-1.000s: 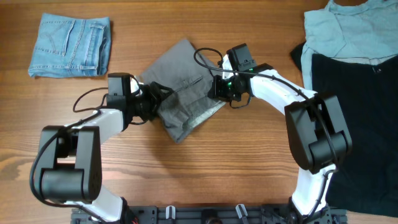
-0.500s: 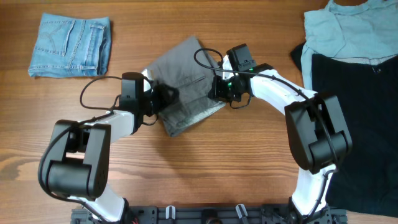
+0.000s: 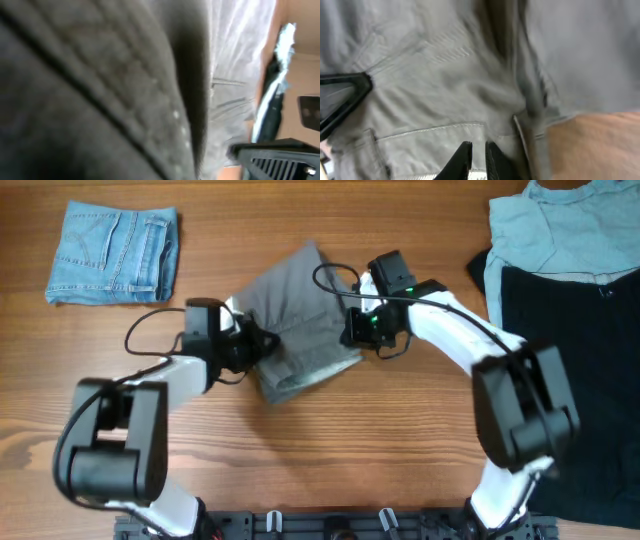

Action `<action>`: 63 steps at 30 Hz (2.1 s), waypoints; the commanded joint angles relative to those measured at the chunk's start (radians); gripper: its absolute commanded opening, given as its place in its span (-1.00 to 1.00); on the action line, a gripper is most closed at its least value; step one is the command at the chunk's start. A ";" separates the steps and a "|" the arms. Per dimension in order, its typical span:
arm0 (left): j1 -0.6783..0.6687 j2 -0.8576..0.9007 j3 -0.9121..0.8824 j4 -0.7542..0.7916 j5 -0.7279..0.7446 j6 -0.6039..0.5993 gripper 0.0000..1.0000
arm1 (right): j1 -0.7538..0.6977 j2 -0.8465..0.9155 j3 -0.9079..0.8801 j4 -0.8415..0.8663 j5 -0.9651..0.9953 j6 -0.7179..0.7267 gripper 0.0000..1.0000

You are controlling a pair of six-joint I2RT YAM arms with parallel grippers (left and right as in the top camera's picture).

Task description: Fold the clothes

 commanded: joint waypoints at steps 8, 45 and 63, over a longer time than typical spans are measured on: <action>0.197 -0.203 0.275 -0.134 0.246 0.008 -0.92 | -0.073 -0.327 0.002 -0.046 0.042 -0.058 -0.60; 0.645 0.159 0.444 0.388 -0.155 -0.060 -0.92 | -0.072 -0.342 0.002 -0.270 0.048 0.020 -0.64; 0.631 0.244 0.508 0.167 -0.128 0.023 0.93 | -0.072 -0.342 0.002 -0.282 0.028 0.024 -0.65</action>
